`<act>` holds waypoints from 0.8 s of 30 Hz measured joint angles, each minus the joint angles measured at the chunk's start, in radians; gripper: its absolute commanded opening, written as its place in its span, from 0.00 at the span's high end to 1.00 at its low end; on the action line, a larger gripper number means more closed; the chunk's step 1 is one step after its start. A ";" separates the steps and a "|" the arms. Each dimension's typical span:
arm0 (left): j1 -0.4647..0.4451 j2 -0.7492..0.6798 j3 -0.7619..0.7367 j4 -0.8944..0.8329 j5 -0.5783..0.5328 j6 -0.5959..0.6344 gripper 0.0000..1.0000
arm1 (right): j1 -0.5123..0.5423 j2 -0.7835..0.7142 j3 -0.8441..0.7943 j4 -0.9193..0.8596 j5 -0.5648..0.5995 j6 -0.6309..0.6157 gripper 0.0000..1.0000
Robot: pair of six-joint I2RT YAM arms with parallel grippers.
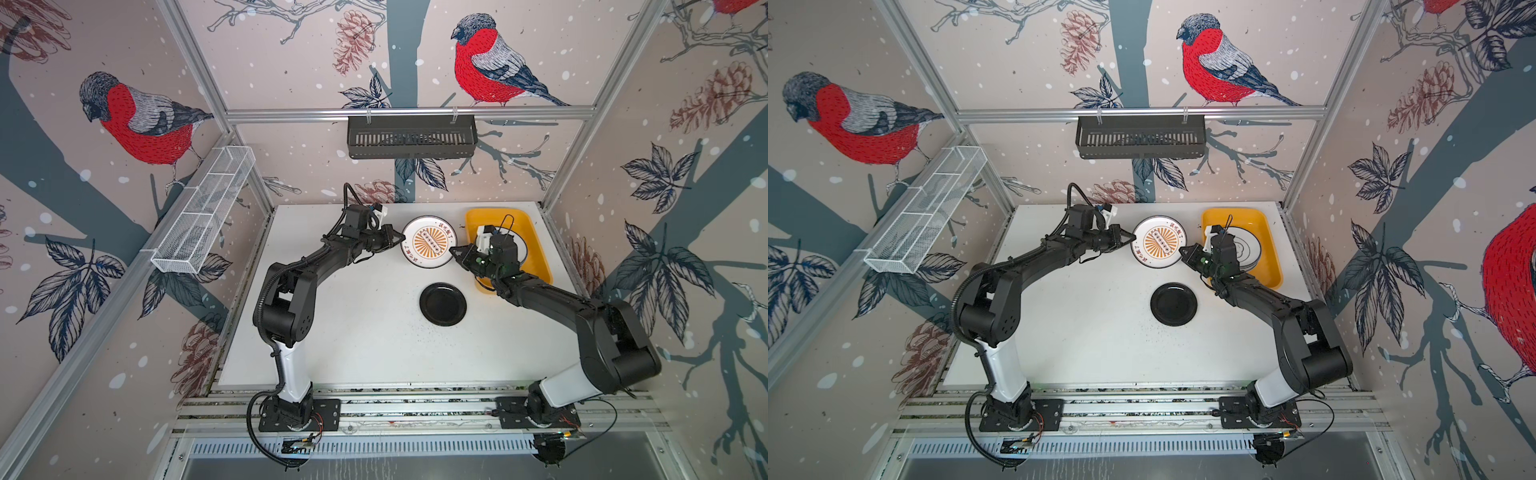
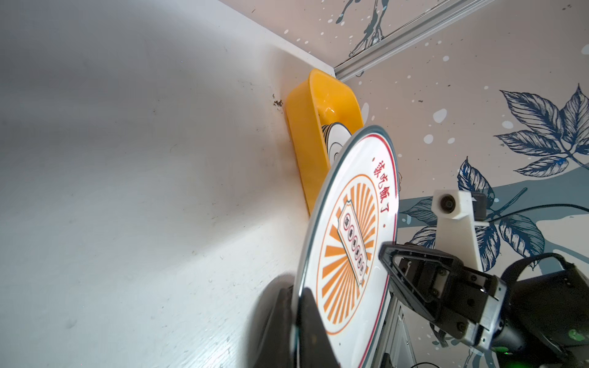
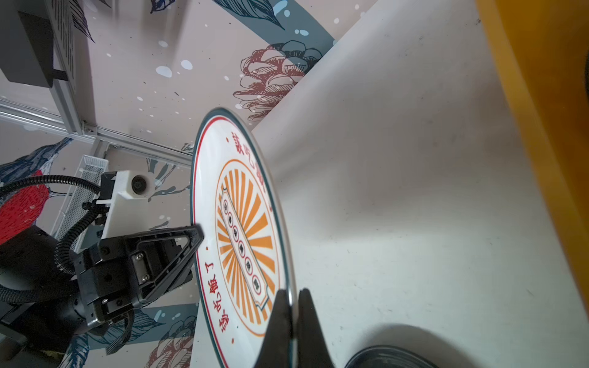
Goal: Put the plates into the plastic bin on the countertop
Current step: 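Tilt the sunburst plate upright with the left gripper while the right gripper grasps its rim, then lower the sunburst plate onto the stack with the right gripper while the left moves away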
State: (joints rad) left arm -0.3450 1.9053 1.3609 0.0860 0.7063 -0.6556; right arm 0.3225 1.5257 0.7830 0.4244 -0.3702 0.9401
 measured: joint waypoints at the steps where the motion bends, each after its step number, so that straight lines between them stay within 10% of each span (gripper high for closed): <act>1: -0.001 -0.005 0.000 0.001 0.003 -0.001 0.38 | -0.007 -0.005 -0.005 0.001 -0.005 0.001 0.99; 6: -0.003 -0.064 0.001 -0.005 -0.034 0.045 0.08 | -0.100 -0.069 -0.044 -0.053 0.002 0.003 0.99; 24: -0.187 -0.123 -0.188 -0.095 -0.190 0.333 0.04 | -0.523 -0.056 -0.020 -0.258 0.034 -0.055 0.99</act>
State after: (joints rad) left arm -0.5316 1.7824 1.1728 -0.0090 0.5159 -0.3222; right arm -0.2005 1.4700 0.7628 0.1665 -0.3359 0.8848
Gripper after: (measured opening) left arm 0.963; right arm 0.076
